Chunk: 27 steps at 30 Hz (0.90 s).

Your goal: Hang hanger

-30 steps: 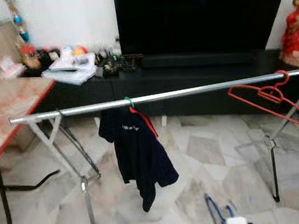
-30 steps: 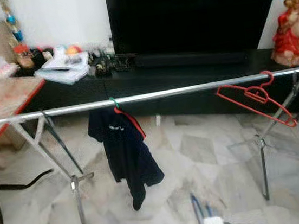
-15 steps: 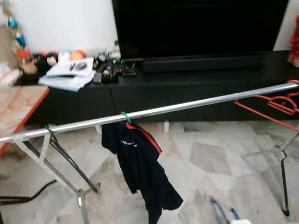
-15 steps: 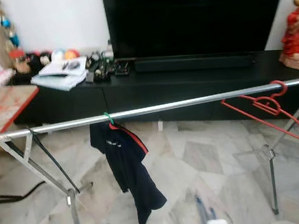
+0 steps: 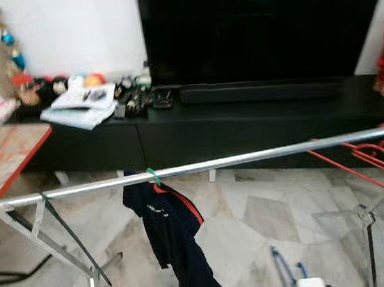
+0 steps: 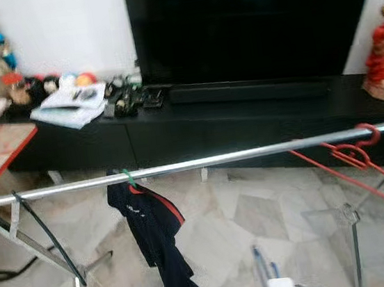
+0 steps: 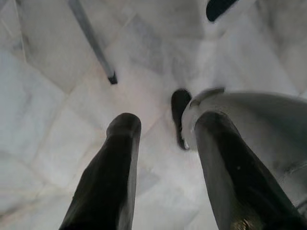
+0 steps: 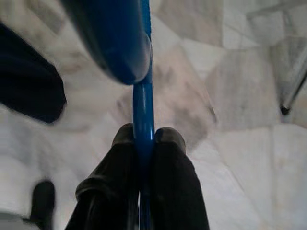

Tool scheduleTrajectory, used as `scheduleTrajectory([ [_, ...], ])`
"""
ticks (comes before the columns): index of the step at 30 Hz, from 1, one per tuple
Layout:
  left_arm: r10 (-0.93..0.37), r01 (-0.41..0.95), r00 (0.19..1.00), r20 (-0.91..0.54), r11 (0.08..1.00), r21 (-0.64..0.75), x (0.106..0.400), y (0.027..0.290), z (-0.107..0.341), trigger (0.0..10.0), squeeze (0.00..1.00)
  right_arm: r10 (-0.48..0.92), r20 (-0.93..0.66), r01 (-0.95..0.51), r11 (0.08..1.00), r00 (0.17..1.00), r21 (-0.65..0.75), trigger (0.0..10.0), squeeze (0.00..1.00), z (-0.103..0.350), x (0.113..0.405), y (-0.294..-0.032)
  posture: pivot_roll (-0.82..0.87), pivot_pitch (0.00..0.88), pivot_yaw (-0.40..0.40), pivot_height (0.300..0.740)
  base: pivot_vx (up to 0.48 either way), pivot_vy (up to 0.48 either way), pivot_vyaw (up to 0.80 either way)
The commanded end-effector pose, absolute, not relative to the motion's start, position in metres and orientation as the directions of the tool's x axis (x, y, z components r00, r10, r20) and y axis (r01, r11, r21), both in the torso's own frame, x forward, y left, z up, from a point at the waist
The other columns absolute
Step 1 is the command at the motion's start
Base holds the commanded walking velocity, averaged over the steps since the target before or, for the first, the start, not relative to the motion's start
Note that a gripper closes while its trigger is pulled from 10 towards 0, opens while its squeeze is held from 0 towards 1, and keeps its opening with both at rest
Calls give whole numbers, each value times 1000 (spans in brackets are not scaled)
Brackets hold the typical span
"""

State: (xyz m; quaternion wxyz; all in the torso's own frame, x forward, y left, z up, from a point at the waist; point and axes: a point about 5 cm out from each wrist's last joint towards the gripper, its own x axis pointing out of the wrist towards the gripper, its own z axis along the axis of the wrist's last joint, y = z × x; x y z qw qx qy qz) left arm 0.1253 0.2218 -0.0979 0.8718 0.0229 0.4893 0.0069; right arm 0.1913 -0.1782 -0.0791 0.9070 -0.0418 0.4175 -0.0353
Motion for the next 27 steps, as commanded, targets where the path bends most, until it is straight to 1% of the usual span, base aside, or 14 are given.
scheduleTrajectory([
  [1,28,21,536,-844,999,47,131,219,-97,10000,0,-135,-759,59,990,637,-127,10000,0,-80,186,-192,14,0,-6,740,296,0,0],
  [7,39,16,532,-846,998,55,131,221,-96,10000,0,-154,-744,118,988,650,-101,10000,0,-77,192,-193,22,0,-8,740,289,0,0],
  [9,39,27,533,-845,998,63,132,221,-96,10000,0,-174,-721,181,981,671,-68,10000,0,-71,203,-194,21,0,-6,740,0,0,0],
  [14,34,36,535,-844,997,63,134,219,-96,10000,0,-187,-680,230,973,709,-27,10000,0,-60,220,-195,22,0,-8,740,0,0,0],
  [15,34,36,535,-844,997,63,134,219,-96,10000,0,-187,-680,230,973,709,-27,10000,0,-60,220,-195,22,0,-8,740,0,0,0],
  [17,29,50,531,-847,997,65,133,218,-96,10000,0,-231,-621,283,959,749,-16,10000,0,-48,237,-198,22,0,-6,740,0,0,0],
  [18,28,54,529,-848,996,66,133,218,-96,10000,0,-253,-604,303,953,756,-20,10000,0,-44,241,-200,22,0,-6,740,0,0,0],
  [19,29,55,524,-851,996,68,131,219,-97,10000,0,-296,-575,353,936,762,-15,10000,0,-38,248,-205,25,0,-6,740,0,0,0],
  [22,34,55,511,-859,996,72,127,219,-98,10000,0,-393,-510,464,886,765,13,10000,0,-23,261,-216,28,0,-5,740,0,0,0],
  [27,41,53,494,-868,996,77,124,218,-100,10000,0,-478,-433,542,840,765,30,10000,0,-5,276,-225,31,0,-6,740,0,0,0],
])
